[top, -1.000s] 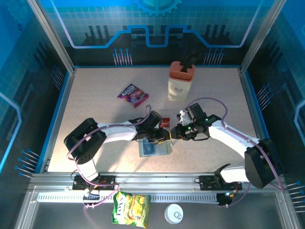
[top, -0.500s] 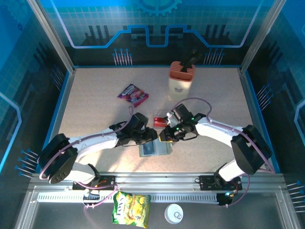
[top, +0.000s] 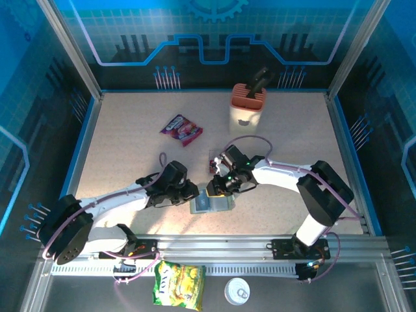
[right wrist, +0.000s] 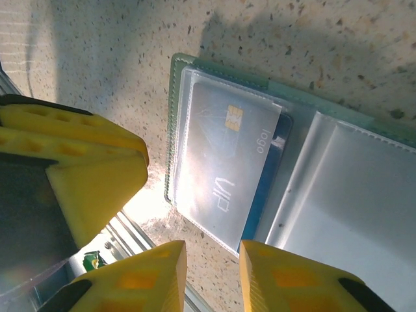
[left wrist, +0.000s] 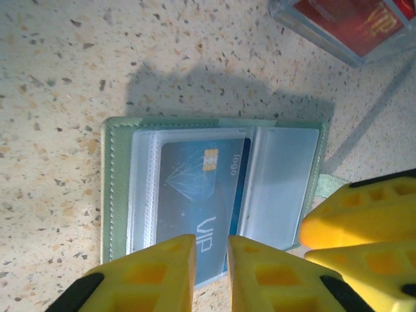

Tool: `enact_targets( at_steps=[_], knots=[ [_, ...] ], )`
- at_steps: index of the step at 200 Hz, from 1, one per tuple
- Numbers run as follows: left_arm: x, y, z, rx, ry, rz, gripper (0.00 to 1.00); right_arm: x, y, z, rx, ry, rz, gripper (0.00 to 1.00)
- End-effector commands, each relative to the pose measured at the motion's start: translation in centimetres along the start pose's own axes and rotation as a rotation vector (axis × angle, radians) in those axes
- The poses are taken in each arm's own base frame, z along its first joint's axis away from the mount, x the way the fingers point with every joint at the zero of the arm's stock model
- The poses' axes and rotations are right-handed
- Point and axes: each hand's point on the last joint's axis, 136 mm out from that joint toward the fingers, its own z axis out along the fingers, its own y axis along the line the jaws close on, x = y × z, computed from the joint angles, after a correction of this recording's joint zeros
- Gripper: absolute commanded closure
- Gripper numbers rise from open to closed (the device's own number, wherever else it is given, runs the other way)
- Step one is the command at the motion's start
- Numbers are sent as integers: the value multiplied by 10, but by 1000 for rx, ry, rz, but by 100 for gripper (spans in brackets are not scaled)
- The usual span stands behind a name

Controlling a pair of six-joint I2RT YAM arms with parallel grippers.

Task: Take the credit cards out of the card holder

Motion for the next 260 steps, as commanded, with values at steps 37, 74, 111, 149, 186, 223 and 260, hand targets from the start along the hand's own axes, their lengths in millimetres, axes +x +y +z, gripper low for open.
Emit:
enact_targets(
  at_steps=[37, 74, 111, 149, 186, 223, 260],
  knots=[
    [9, 14, 10, -24, 62, -8, 93, -1, 7, 17, -23, 21, 6, 74],
    [13, 18, 15, -31, 80, -5, 95, 2, 6, 24, -21, 39, 9, 75],
    [15, 17, 21, -29, 107, 4, 97, 2, 5, 25, -19, 42, 10, 74],
    [16, 24, 19, -77, 113, 18, 100, 3, 4, 27, -15, 47, 12, 74],
    [16, 26, 19, -98, 116, 29, 100, 3, 4, 28, -13, 52, 14, 74],
    [17, 29, 20, -109, 122, 23, 100, 4, 3, 30, -11, 55, 13, 74],
    [13, 22, 15, -83, 103, 21, 100, 3, 2, 32, -11, 58, 14, 74]
  ],
)
